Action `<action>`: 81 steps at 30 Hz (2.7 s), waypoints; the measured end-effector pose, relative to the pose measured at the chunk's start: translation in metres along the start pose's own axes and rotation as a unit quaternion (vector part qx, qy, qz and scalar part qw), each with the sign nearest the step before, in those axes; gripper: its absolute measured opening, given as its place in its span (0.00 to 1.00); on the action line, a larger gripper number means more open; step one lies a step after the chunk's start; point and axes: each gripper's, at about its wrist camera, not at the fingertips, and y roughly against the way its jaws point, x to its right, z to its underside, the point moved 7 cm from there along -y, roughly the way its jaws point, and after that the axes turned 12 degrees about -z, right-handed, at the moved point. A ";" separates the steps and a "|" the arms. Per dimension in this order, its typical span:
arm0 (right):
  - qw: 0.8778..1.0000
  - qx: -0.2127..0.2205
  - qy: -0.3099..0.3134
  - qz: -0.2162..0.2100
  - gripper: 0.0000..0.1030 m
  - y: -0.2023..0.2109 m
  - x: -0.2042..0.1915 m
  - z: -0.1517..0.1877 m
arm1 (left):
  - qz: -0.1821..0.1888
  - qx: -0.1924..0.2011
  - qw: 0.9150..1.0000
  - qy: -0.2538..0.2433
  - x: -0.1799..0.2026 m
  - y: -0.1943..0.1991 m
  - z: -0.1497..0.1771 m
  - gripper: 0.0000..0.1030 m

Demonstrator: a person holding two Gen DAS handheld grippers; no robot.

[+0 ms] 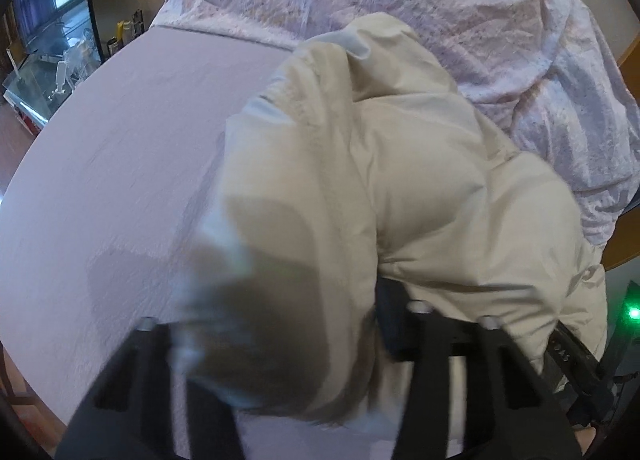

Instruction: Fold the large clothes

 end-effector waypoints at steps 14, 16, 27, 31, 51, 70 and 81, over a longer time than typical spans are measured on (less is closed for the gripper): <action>1.000 -0.002 0.014 -0.023 0.49 0.002 0.000 0.001 | 0.053 0.087 0.994 -0.050 0.071 0.102 -0.021 0.22; 0.999 -0.005 0.014 -0.032 0.49 0.003 0.000 0.001 | 0.076 0.096 0.991 -0.059 0.093 0.120 -0.021 0.22; 0.995 -0.011 -0.014 -0.099 0.49 0.032 0.027 0.001 | 0.128 0.124 0.977 -0.115 0.196 0.174 0.003 0.22; 0.993 0.006 -0.023 -0.111 0.49 0.058 0.049 0.006 | 0.133 0.128 0.973 -0.138 0.229 0.182 0.016 0.22; 0.996 0.065 -0.046 -0.028 0.49 0.123 0.158 0.057 | 0.187 0.058 0.937 -0.290 0.383 0.168 0.121 0.24; 0.995 0.062 -0.069 -0.021 0.49 0.124 0.173 0.071 | 0.208 0.070 0.923 -0.316 0.384 0.195 0.126 0.81; 0.996 0.057 -0.064 -0.018 0.49 0.122 0.176 0.070 | 0.172 0.125 0.944 -0.252 0.304 0.212 0.064 0.85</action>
